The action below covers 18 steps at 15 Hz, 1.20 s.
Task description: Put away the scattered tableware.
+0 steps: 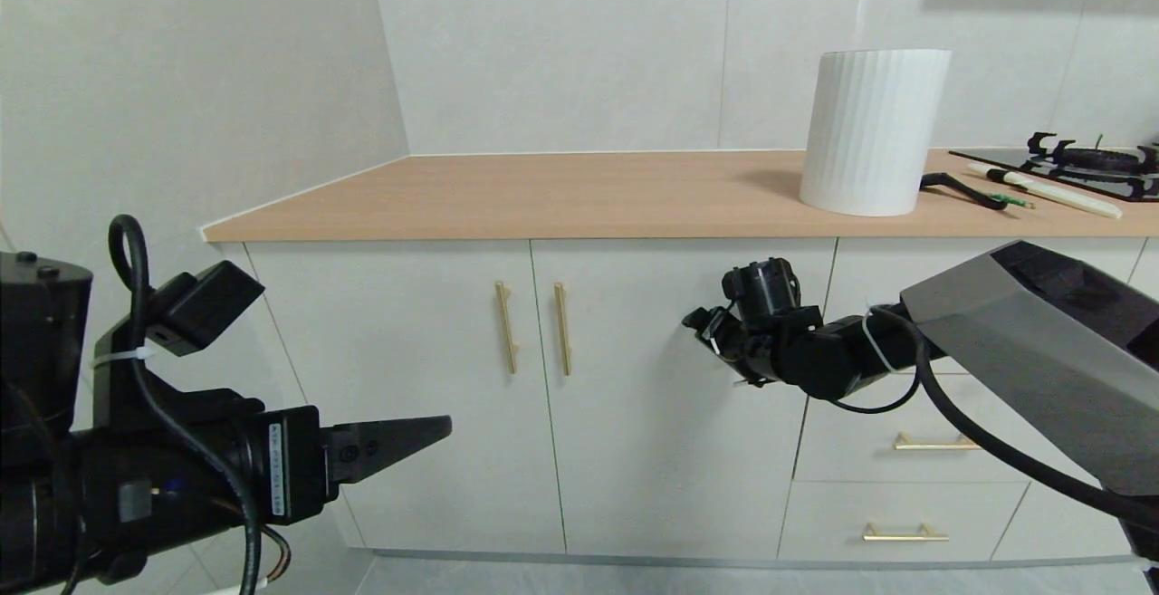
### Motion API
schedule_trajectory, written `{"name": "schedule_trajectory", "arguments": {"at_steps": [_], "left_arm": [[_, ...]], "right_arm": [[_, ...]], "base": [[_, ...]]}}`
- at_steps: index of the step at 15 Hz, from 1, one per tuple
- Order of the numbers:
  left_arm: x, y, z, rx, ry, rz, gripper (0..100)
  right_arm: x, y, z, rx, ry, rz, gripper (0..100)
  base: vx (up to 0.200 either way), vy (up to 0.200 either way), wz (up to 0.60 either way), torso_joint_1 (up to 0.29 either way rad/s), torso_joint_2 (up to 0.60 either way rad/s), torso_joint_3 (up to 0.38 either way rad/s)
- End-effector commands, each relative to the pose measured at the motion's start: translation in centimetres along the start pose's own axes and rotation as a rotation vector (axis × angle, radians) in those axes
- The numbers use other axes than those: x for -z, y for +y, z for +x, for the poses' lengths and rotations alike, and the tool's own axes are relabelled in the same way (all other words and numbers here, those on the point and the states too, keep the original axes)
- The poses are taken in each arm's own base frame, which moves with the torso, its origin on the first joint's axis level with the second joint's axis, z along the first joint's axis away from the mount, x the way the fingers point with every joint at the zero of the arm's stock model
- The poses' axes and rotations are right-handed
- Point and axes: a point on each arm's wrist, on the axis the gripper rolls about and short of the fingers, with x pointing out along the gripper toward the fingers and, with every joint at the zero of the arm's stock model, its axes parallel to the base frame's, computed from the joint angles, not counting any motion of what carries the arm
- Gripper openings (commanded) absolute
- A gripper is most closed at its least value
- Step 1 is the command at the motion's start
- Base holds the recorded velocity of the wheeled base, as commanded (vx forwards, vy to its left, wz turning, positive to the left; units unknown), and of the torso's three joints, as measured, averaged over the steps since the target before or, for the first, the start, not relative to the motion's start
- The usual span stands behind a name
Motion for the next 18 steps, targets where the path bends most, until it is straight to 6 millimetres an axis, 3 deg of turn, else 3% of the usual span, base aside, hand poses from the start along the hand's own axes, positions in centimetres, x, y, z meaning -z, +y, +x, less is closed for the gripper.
{"name": "schedule_trajectory", "arguments": {"at_steps": [1, 4, 7, 9, 12, 13, 16, 17, 18], "left_arm": [[0.0, 0.0, 0.1, -0.001, 0.002, -0.001, 100], [0.0, 0.0, 0.1, -0.001, 0.002, -0.001, 100], [-0.1, -0.1, -0.6, 0.012, -0.021, 0.002, 100], [-0.2, -0.3, -2.3, 0.035, -0.080, 0.006, 100], [0.0, 0.1, -6.2, 0.017, -0.240, -0.006, 100], [0.9, 0.4, -8.4, 0.026, -0.310, -0.008, 100], [5.0, 1.7, -12.3, 0.034, -0.446, 0.016, 100], [6.8, 2.4, -13.1, 0.007, -0.484, 0.059, 100], [7.7, 2.7, -13.4, -0.009, -0.504, 0.088, 100]], "right_arm": [[-0.1, 0.2, -0.2, -0.007, -0.002, 0.001, 100], [-0.2, 0.2, -0.3, -0.007, -0.004, 0.002, 100], [-2.3, 1.3, -6.6, -0.071, 0.007, -0.002, 100], [-4.2, 2.2, -12.9, -0.155, -0.021, -0.054, 100], [-6.6, 0.7, -23.1, -0.218, -0.158, -0.170, 100], [-6.7, -1.1, -27.6, -0.248, -0.205, -0.202, 100], [-4.4, -8.0, -37.9, -0.305, -0.378, -0.432, 100], [-3.4, -10.3, -40.9, -0.329, -0.467, -0.514, 100], [-2.8, -11.4, -42.1, -0.339, -0.508, -0.544, 100]], "base": [[0.000, 0.000, 0.00, 0.000, 0.00, 0.000], [0.000, 0.000, 0.00, 0.000, 0.00, 0.000], [0.000, 0.000, 0.00, 0.000, 0.00, 0.000], [0.000, 0.000, 0.00, 0.000, 0.00, 0.000], [0.000, 0.000, 0.00, 0.000, 0.00, 0.000], [0.000, 0.000, 0.00, 0.000, 0.00, 0.000], [0.000, 0.000, 0.00, 0.000, 0.00, 0.000], [0.000, 0.000, 0.00, 0.000, 0.00, 0.000], [0.000, 0.000, 0.00, 0.000, 0.00, 0.000]]}}
